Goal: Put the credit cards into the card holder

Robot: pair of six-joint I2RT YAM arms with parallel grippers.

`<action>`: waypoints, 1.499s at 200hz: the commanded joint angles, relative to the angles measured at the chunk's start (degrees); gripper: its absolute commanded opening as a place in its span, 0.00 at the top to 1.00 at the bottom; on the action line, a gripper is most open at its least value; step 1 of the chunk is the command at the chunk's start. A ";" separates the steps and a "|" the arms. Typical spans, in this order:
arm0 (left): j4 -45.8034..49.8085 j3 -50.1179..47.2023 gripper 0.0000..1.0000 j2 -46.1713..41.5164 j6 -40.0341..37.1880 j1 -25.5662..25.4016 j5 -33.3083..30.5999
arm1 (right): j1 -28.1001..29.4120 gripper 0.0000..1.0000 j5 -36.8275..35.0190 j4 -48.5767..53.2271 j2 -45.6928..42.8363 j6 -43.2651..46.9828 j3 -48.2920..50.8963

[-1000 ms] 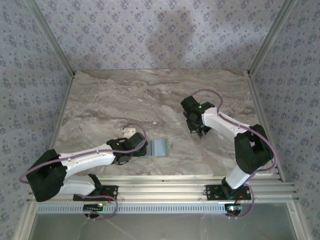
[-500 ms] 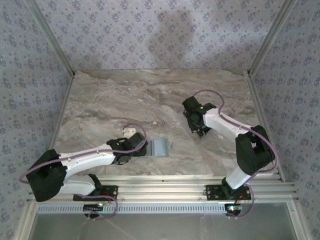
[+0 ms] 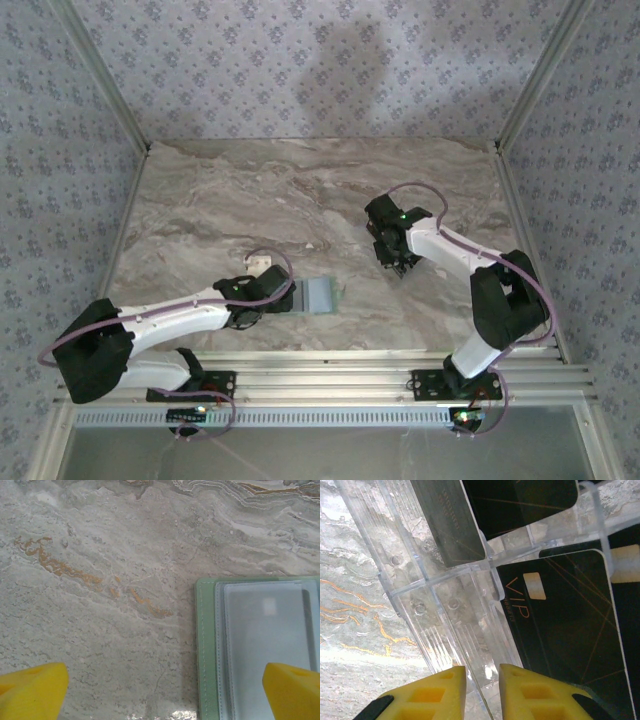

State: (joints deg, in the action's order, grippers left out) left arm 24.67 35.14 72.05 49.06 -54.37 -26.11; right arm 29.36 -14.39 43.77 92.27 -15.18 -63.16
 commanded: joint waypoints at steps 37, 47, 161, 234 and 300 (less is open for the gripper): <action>0.30 -0.32 0.00 -0.42 -0.45 0.40 0.11 | -0.45 0.77 1.02 2.47 -0.37 0.15 -1.68; 0.29 -0.42 0.00 -0.55 -0.45 0.40 0.03 | -0.47 0.78 1.11 2.66 -0.23 0.15 -1.96; -0.32 -0.94 0.00 -0.07 -0.10 0.40 0.24 | -0.84 0.83 0.82 2.78 0.06 0.68 -2.59; -0.06 -0.60 0.00 -0.15 -0.23 0.40 0.20 | -0.82 1.00 0.01 3.81 -0.59 1.29 -3.08; 1.90 0.28 0.00 -1.19 -1.53 0.49 -0.02 | 0.64 1.00 -1.00 6.28 -7.38 1.05 -7.88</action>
State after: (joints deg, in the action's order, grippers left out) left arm 24.47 34.65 72.03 48.84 -54.37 -26.13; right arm 29.26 -14.31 47.68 89.49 -13.89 -67.00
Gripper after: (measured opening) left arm 0.997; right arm 0.058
